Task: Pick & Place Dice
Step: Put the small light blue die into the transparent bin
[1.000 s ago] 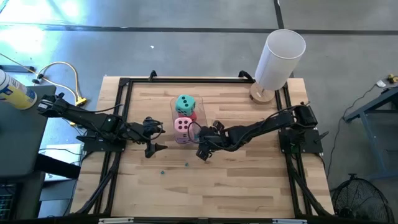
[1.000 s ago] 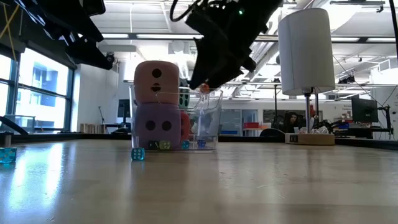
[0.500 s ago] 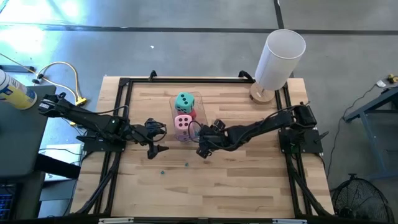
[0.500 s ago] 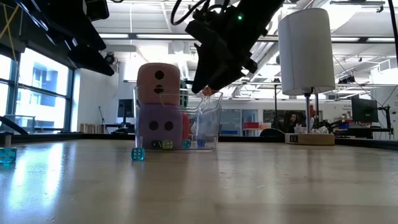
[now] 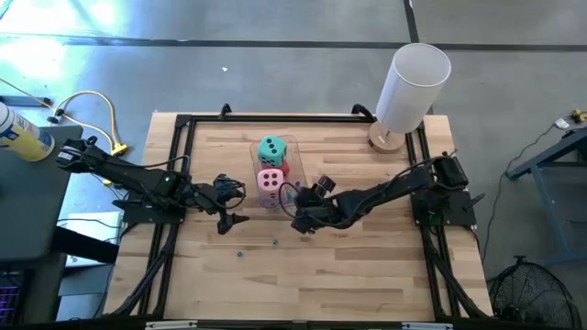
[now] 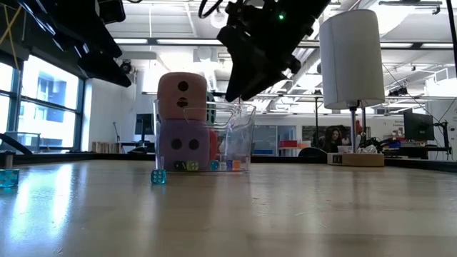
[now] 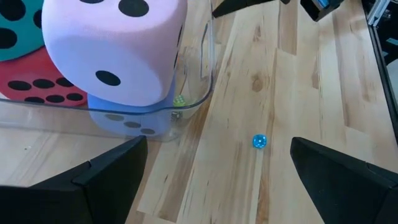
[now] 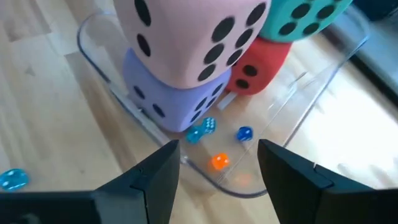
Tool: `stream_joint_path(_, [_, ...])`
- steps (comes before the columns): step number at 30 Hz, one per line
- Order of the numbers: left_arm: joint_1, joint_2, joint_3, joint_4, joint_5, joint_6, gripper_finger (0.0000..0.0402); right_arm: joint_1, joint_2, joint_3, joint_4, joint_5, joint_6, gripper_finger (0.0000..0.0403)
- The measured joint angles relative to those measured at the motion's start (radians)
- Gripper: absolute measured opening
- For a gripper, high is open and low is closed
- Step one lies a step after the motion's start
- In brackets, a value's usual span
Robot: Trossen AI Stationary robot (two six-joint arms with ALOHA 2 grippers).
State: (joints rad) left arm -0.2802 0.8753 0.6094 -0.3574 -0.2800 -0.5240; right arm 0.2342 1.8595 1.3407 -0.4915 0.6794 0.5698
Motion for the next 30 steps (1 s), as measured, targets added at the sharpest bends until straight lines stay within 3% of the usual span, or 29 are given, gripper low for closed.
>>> stream_joint_path(3, [0.0, -0.001, 0.0, 0.032, -0.003, 0.029, 0.0386, 0.011, 0.0, 0.0, 0.007, 0.045, -0.034, 0.0207])
stream_joint_path(8, [-0.084, -0.034, 0.0, 0.292, -0.017, 0.347, 0.0386, 0.048, 0.0, 0.0, 0.081, 0.111, -0.153, 0.0207])
stream_joint_path(10, [-0.144, -0.034, 0.001, 0.36, -0.07, 0.439, 0.0386, 0.072, 0.0, 0.001, 0.123, 0.106, -0.211, 0.0207])
stream_joint_path(13, [-0.253, -0.012, 0.001, 0.358, -0.234, 0.485, 0.0386, 0.11, 0.0, 0.001, 0.15, 0.099, -0.271, 0.0204])
stream_joint_path(18, [-0.45, 0.097, 0.0, 0.277, -0.567, 0.429, 0.0386, 0.163, 0.0, 0.001, 0.151, 0.097, -0.285, 0.0197])
stream_joint_path(20, [-0.511, 0.151, 0.0, 0.25, -0.621, 0.381, 0.0386, 0.181, 0.0, 0.001, 0.153, 0.097, -0.273, 0.0195])
stream_joint_path(24, [-0.577, 0.236, 0.0, 0.23, -0.573, 0.26, 0.0386, 0.21, 0.0, 0.001, 0.17, 0.096, -0.227, 0.0192])
stream_joint_path(30, [-0.59, 0.375, 0.0, 0.222, -0.462, 0.126, 0.0386, 0.251, -0.001, 0.001, 0.193, 0.035, -0.13, 0.0192])
